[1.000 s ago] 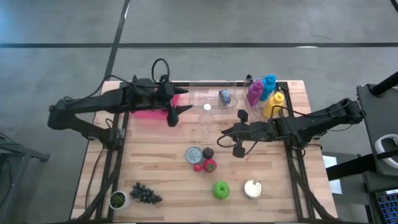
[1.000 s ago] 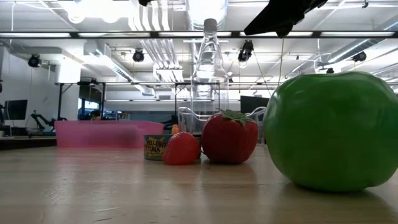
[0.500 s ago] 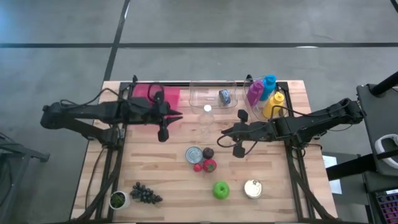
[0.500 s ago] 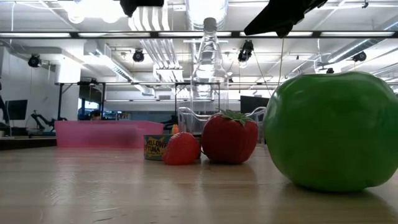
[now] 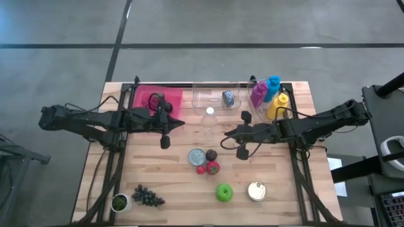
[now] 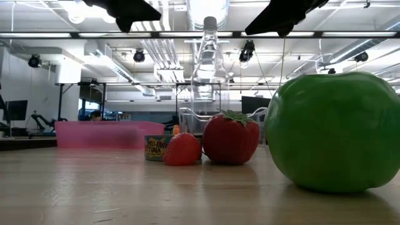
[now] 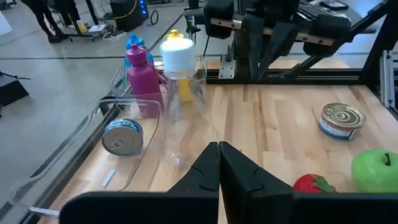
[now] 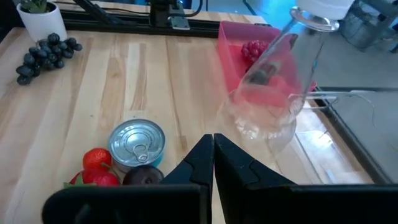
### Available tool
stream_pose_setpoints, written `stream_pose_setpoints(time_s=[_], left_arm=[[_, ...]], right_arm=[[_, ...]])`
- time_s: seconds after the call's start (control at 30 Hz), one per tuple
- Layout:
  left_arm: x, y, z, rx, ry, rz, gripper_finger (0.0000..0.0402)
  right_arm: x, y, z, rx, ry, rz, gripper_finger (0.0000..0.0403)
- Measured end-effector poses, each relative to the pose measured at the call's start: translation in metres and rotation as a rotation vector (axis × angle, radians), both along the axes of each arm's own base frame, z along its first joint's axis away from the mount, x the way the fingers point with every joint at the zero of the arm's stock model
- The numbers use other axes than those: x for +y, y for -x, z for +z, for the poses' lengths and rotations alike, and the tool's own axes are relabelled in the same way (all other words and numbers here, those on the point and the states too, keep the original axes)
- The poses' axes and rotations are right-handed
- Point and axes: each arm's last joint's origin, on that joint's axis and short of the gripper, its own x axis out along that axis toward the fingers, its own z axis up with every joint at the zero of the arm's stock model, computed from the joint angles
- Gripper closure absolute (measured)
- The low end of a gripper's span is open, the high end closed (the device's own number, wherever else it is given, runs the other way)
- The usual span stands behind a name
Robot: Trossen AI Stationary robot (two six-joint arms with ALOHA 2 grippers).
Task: Pick & Place Food Item
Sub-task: Put the transparent water bottle into the right transparent bin
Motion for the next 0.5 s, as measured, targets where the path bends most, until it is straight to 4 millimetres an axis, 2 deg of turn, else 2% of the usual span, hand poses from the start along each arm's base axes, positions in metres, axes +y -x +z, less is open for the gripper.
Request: stream_pose_setpoints(time_s=[0.5], left_arm=[[-0.02, 0.007, 0.006, -0.032, 0.005, -0.097, 0.04]], right_arm=[[-0.008, -0.004, -0.002, -0.078, 0.058, 0.003, 0.0394]])
